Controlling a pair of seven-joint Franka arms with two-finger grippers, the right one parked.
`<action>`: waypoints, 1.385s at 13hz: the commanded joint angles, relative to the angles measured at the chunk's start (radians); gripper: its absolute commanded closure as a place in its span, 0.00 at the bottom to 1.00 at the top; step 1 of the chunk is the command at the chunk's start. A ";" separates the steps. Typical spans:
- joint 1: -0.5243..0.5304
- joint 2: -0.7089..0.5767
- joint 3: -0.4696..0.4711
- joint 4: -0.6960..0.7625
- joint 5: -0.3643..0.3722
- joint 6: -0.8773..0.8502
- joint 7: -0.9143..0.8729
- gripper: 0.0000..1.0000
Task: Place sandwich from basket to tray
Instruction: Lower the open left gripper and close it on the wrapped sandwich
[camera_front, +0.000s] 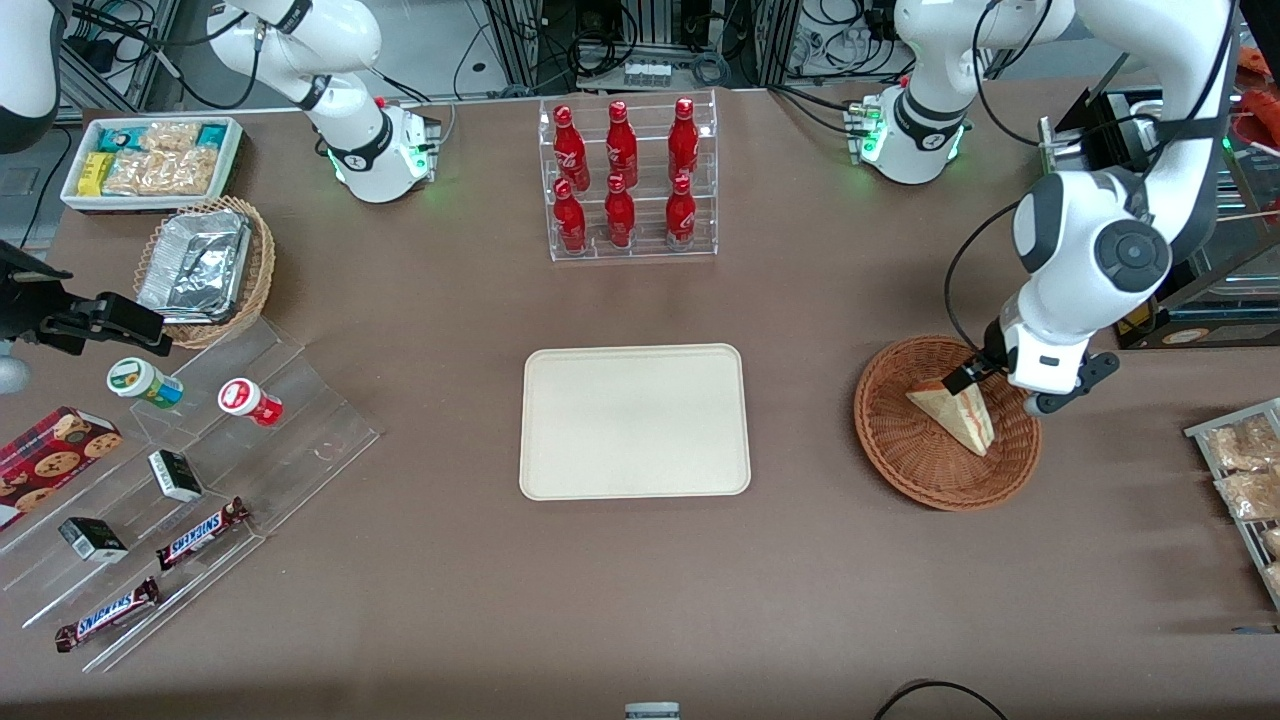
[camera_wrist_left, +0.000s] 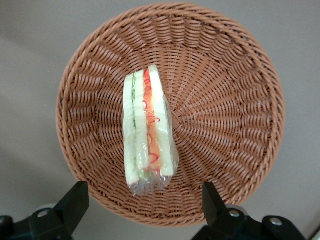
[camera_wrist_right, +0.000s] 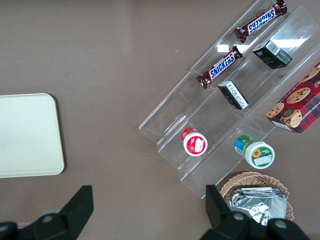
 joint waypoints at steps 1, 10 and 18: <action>0.001 0.039 0.002 -0.004 0.009 0.042 -0.028 0.00; 0.013 0.146 0.004 -0.004 -0.003 0.142 -0.136 0.23; -0.005 0.113 -0.004 0.043 0.012 0.041 -0.212 1.00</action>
